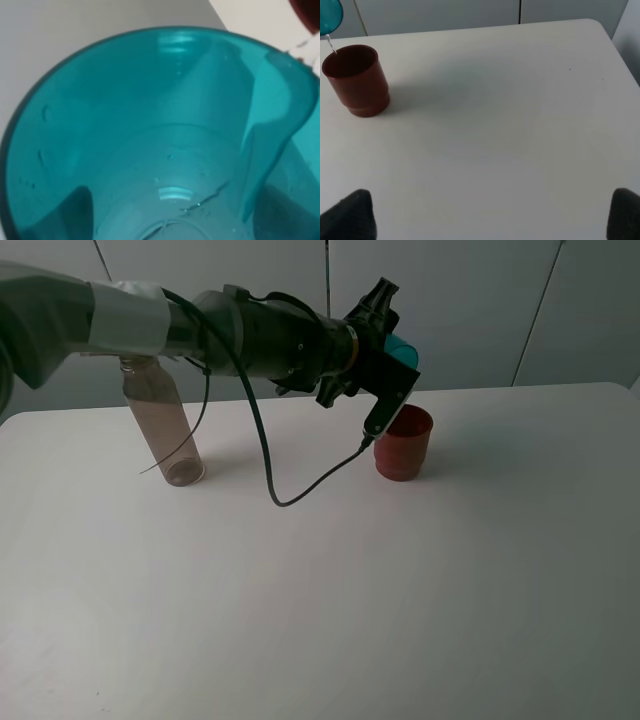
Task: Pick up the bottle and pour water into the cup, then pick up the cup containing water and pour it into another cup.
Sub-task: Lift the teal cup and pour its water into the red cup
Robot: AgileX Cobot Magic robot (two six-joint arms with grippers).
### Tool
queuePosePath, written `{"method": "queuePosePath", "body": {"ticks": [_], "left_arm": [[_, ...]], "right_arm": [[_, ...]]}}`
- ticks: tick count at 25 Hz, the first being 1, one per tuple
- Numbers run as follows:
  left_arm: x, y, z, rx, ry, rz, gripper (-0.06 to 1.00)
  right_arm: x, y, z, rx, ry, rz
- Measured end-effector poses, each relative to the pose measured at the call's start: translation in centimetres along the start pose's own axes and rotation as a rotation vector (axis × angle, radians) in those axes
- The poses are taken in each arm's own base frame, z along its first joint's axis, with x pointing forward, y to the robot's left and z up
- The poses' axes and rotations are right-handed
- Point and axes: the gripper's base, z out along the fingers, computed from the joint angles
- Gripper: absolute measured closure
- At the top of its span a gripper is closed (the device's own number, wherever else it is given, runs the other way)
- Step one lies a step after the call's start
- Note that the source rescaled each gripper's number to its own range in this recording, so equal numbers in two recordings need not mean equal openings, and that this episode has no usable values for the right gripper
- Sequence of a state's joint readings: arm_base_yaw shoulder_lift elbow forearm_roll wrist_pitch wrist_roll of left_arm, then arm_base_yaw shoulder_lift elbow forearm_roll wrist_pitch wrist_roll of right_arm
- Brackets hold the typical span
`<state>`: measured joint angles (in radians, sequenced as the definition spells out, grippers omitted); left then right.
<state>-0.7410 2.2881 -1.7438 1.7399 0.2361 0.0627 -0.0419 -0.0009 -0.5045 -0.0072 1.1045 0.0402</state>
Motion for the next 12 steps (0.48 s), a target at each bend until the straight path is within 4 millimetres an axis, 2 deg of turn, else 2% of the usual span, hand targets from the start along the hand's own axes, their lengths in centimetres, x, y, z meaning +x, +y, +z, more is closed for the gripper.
{"method": "queuePosePath", "body": {"ticks": [12], "left_arm": [[-0.03,0.08,-0.01,-0.003,-0.002,0.05,0.79]], "right_arm": [[0.0,0.0,0.0,0.0,0.0,0.0]]}}
